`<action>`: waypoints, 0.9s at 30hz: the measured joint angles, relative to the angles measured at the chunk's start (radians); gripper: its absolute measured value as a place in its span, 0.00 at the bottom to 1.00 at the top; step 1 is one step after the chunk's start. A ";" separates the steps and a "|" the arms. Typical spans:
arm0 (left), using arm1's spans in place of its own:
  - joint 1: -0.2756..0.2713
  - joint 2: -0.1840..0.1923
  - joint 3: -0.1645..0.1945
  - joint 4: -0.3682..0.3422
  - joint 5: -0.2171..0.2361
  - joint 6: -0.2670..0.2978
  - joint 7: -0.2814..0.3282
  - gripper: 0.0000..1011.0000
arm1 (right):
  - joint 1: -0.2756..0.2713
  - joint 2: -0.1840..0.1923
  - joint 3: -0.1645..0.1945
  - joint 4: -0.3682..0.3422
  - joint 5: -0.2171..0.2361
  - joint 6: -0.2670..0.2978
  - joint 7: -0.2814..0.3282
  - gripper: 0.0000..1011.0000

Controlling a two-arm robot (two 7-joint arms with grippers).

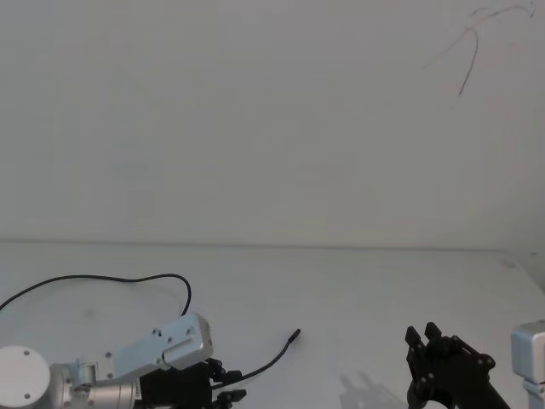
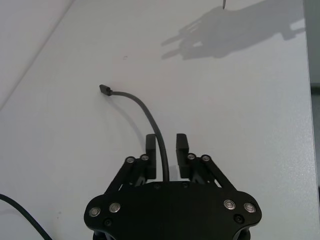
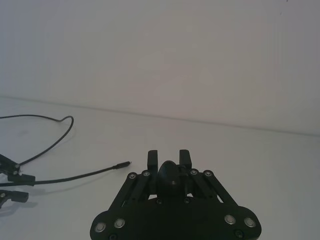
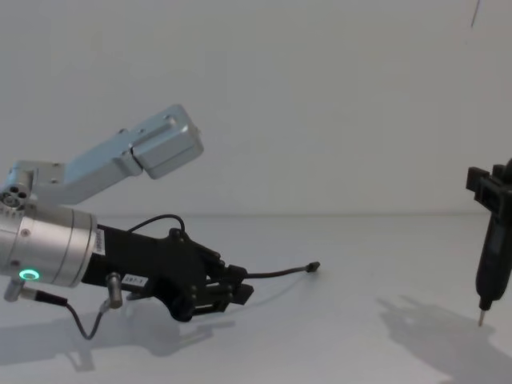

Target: Pick up the data cable with the one hand.

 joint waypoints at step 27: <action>-0.004 0.011 -0.021 0.013 -0.112 -0.051 -0.149 0.05 | 0.000 0.000 0.000 0.000 0.000 0.000 0.000 0.25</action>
